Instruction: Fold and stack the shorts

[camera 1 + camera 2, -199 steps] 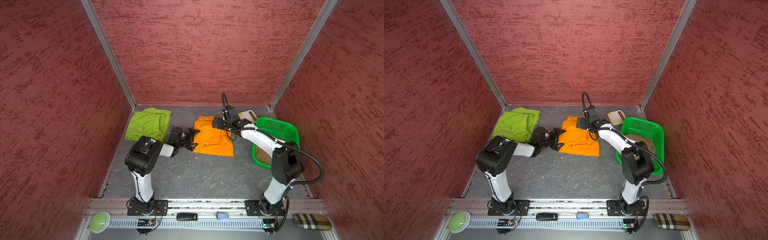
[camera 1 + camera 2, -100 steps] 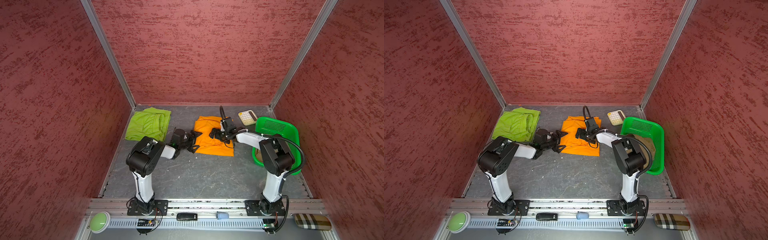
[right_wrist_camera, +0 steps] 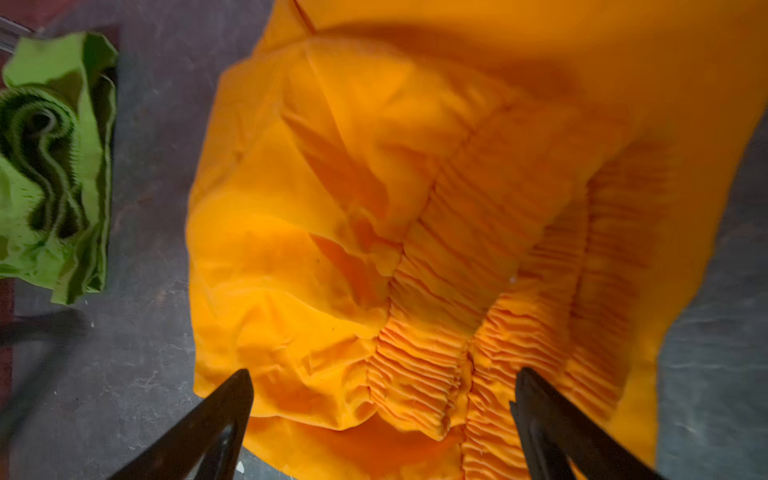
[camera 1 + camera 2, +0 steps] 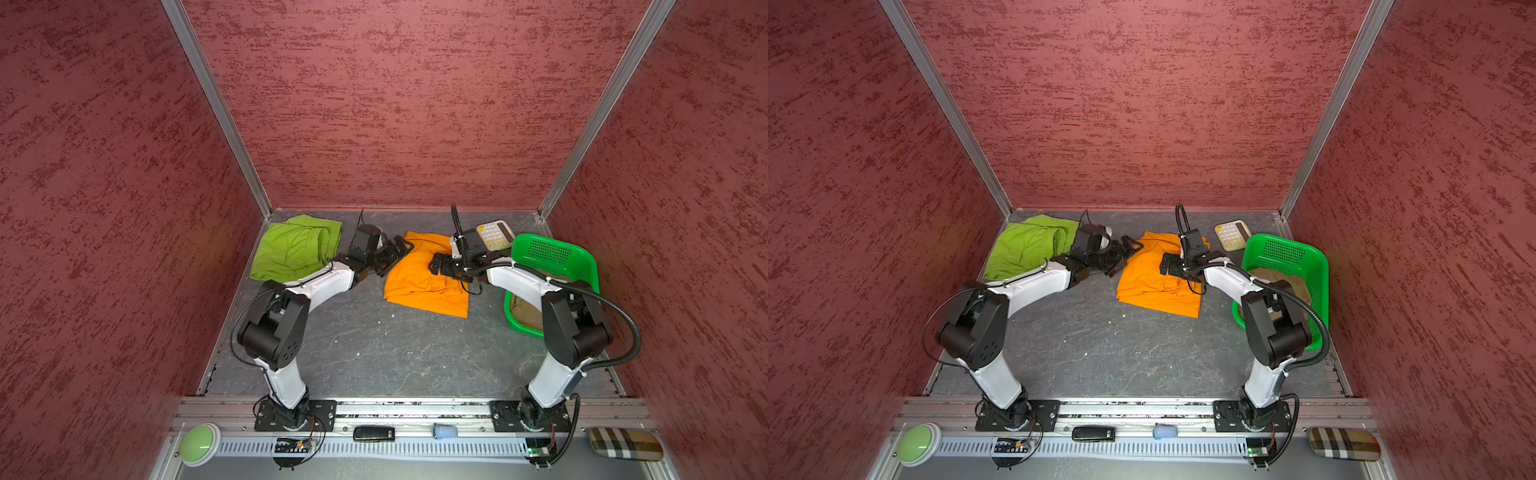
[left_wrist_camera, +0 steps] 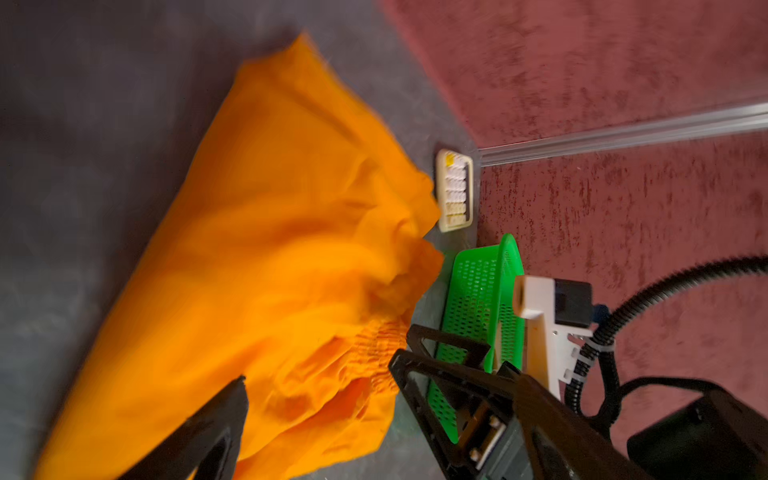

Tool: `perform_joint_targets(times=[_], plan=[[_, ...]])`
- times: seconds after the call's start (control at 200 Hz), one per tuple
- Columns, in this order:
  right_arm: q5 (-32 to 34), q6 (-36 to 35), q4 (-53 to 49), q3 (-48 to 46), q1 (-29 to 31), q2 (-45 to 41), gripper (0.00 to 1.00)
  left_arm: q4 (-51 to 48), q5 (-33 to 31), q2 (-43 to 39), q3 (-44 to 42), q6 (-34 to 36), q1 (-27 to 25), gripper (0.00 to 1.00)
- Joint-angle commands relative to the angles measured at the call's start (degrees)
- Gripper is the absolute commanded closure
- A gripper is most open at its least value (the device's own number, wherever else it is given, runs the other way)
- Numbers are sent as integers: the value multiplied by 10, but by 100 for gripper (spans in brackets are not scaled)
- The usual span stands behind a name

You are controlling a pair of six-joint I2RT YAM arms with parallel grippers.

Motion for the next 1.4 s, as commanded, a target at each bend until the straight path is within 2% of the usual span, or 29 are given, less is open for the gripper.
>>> perform_joint_targets(times=[0.0,0.04,0.125,0.21,0.356,0.686,0.777,0.892,1.107,1.197,1.257,1.318,1.398], plan=[[25,-25,-24,17,-16,-33,1,-161,-176,-5,23,232,2,1],[26,-26,-24,16,-20,-37,1,-170,-156,11,37,254,23,1],[29,-27,-25,11,-28,-44,1,-177,-19,54,70,267,71,1],[29,-28,-23,-1,-35,-53,1,-173,58,101,93,273,90,1],[24,-27,-18,-22,-45,-65,1,-248,116,192,171,295,84,1],[11,-29,-4,-58,-64,-72,1,-261,207,277,200,273,63,2],[6,-26,2,-65,-66,-74,1,-273,214,300,218,262,63,5],[7,-25,6,-73,-68,-81,1,-282,209,323,243,252,63,0],[6,-24,10,-78,-73,-90,1,-294,239,368,287,238,65,37],[9,-25,10,-78,-75,-95,1,-310,236,373,304,244,65,75],[11,-24,10,-79,-75,-99,1,-330,212,368,313,257,67,91],[12,-24,10,-79,-75,-102,1,-356,180,357,323,275,71,100],[5,-21,12,-79,-75,-104,1,-411,131,340,348,303,81,100]])
